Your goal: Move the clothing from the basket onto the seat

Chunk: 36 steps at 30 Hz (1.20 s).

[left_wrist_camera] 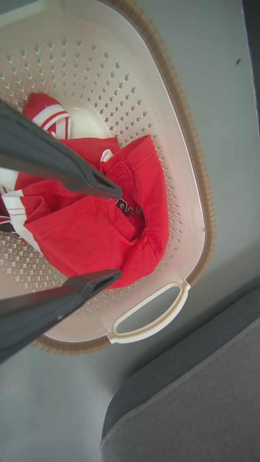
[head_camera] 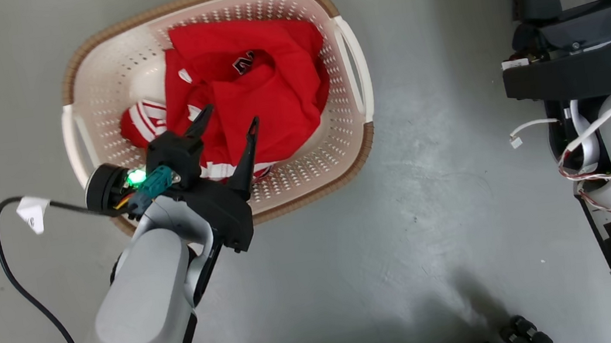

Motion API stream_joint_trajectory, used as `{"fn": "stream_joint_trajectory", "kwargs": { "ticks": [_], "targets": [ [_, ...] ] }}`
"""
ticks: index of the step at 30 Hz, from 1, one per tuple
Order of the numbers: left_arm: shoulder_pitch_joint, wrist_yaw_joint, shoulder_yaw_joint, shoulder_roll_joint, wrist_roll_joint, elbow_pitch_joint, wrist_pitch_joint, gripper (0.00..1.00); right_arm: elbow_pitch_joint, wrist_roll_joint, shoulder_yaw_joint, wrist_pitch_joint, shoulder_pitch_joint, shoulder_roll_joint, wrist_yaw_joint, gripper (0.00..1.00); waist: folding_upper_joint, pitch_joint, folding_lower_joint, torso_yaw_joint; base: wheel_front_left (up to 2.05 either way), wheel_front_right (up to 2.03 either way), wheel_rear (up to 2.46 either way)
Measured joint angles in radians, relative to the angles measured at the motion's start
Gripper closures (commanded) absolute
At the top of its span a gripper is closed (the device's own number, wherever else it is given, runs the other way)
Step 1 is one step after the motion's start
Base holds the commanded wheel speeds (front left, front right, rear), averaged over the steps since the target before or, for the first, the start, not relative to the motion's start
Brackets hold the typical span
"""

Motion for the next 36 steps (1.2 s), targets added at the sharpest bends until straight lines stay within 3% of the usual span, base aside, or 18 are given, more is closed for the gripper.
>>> {"fn": "stream_joint_trajectory", "kwargs": {
  "ticks": [13,36],
  "targets": [
    [-0.072,0.0,-0.088,0.023,-0.029,0.087,0.075,0.0,-0.006,-0.009,-0.011,0.0,0.012,0.022,0.0,0.0,0.0,0.072,-0.0002,-0.054,0.0,0.0,0.0],
    [-0.238,0.0,-0.154,0.079,-0.009,0.251,0.193,0.0,-0.055,-0.019,0.007,-0.018,0.039,0.062,0.0,0.0,-0.0002,0.136,-0.0002,-0.123,0.0,0.0,0.0]
  ]
}}
